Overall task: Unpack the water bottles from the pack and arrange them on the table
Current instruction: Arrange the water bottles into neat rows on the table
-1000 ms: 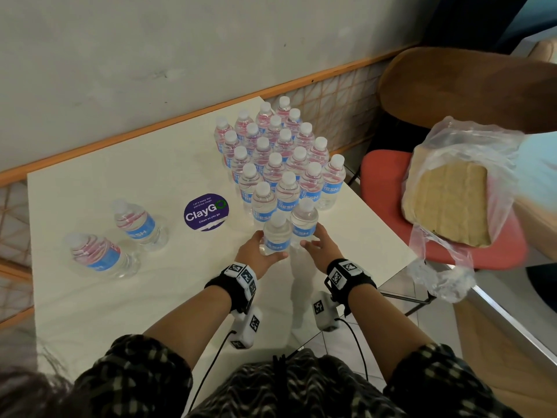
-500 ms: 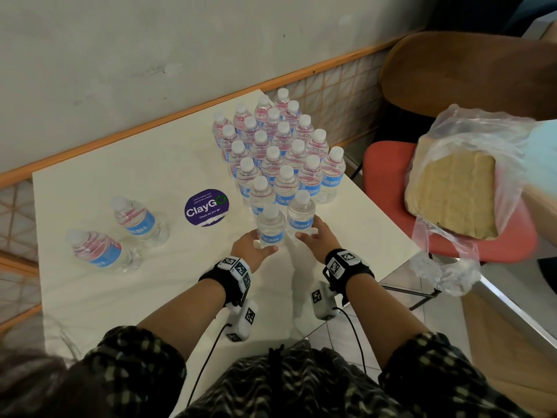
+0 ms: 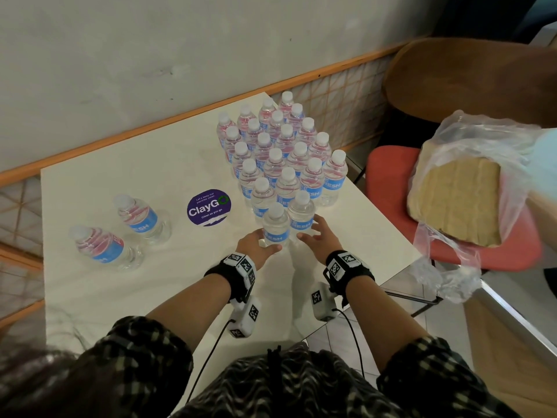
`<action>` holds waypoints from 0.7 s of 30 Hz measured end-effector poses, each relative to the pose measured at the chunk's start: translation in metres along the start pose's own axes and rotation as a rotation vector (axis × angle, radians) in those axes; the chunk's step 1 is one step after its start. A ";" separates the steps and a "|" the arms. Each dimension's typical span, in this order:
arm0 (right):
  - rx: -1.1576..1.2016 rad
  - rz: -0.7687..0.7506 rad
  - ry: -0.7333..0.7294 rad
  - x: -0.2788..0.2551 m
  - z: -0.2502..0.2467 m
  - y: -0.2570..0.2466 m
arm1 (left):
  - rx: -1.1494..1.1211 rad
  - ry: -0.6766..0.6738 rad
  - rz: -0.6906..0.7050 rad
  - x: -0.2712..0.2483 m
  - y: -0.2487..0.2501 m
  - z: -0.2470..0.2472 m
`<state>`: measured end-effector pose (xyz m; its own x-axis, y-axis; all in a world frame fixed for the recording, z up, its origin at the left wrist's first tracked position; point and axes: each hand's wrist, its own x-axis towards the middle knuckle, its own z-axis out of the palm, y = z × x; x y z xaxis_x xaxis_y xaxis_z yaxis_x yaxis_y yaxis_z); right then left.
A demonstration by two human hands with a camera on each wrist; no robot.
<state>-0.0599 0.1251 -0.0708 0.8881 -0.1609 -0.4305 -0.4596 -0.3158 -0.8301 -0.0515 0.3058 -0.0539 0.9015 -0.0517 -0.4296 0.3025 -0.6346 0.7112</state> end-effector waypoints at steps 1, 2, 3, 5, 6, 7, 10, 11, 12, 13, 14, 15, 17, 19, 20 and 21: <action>-0.002 -0.002 0.010 0.000 0.000 -0.001 | 0.000 0.001 0.000 0.000 0.001 0.000; -0.005 -0.004 0.017 0.001 0.001 -0.001 | 0.001 0.003 0.003 0.000 0.001 0.000; -0.007 -0.005 0.022 0.001 0.002 -0.001 | 0.001 0.007 0.003 0.000 0.001 0.000; -0.005 -0.005 0.032 0.001 0.002 -0.002 | 0.005 0.011 0.004 0.000 0.002 0.000; -0.002 -0.005 0.037 0.002 0.003 -0.002 | 0.016 0.013 0.004 -0.001 0.003 0.000; 0.003 -0.004 0.042 0.002 0.003 -0.003 | 0.027 0.013 0.002 -0.001 0.005 0.000; 0.028 -0.003 0.057 0.002 0.002 -0.002 | 0.051 0.021 0.004 -0.001 0.009 0.000; 0.036 -0.003 0.061 0.002 0.002 -0.002 | 0.060 0.025 0.007 -0.001 0.010 0.000; 0.043 -0.003 0.062 0.002 0.002 -0.001 | 0.065 0.028 0.010 -0.001 0.011 0.000; 0.045 -0.004 0.062 0.003 0.002 -0.001 | 0.068 0.029 0.014 -0.001 0.012 0.000; 0.047 -0.005 0.062 0.004 0.002 -0.001 | 0.071 0.028 0.019 -0.001 0.013 0.000; 0.049 -0.003 0.064 0.004 0.001 0.000 | 0.072 0.026 0.022 -0.001 0.013 0.000; 0.064 0.007 0.062 0.006 0.001 -0.001 | 0.072 0.019 0.027 -0.002 0.015 0.000; 0.079 0.018 0.053 0.007 0.001 -0.001 | 0.076 0.012 0.027 -0.001 0.014 -0.001; 0.086 0.022 0.049 0.008 0.001 -0.001 | 0.076 0.010 0.025 -0.001 0.014 -0.001; 0.091 0.022 0.046 0.008 0.001 -0.001 | 0.077 0.010 0.023 -0.001 0.014 -0.001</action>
<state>-0.0523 0.1248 -0.0739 0.8759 -0.2103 -0.4342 -0.4757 -0.2261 -0.8501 -0.0478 0.2976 -0.0436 0.9111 -0.0601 -0.4078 0.2569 -0.6910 0.6757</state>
